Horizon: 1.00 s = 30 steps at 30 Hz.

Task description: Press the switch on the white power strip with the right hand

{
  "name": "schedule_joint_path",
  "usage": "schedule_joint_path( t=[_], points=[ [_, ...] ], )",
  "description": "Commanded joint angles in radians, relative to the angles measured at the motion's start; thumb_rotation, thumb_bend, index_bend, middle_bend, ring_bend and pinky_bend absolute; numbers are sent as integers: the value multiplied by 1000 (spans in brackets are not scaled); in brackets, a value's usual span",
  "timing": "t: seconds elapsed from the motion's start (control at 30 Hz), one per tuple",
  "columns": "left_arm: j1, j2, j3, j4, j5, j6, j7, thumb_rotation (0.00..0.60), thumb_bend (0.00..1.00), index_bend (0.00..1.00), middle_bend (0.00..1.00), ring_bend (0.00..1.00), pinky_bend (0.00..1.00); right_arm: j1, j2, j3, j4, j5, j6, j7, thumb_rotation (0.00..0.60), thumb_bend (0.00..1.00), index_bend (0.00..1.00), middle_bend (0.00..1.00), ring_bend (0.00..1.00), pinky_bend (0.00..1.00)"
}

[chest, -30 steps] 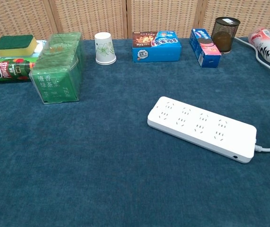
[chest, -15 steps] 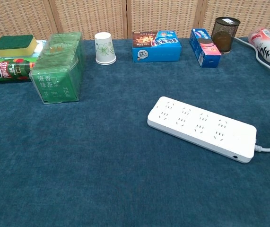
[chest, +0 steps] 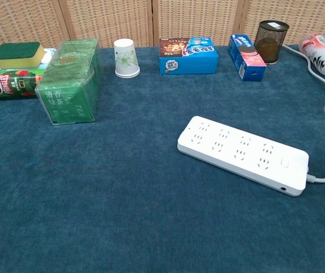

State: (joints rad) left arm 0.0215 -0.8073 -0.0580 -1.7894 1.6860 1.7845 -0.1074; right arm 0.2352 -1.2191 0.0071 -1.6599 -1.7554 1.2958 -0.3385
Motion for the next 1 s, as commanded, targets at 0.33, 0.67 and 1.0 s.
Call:
schedule_joint_path(
  t=[0.33, 0.67, 1.0],
  points=[
    [-1, -8, -1, 5, -11, -10, -1, 600, 46, 0, 0, 0, 78, 39, -39, -32, -3, 14, -83, -83, 600, 679, 283, 1000, 1000, 1000],
    [-5, -13, 4, 1, -2, -25, 19, 600, 46, 0, 0, 0, 77, 80, -96, -25, 9, 54, -160, -168, 600, 680, 283, 1000, 1000, 1000],
    [-10, -18, 9, 5, -1, -40, 21, 600, 46, 0, 0, 0, 77, 109, -136, -12, 21, 118, -215, -233, 600, 679, 283, 1000, 1000, 1000]
  ],
)
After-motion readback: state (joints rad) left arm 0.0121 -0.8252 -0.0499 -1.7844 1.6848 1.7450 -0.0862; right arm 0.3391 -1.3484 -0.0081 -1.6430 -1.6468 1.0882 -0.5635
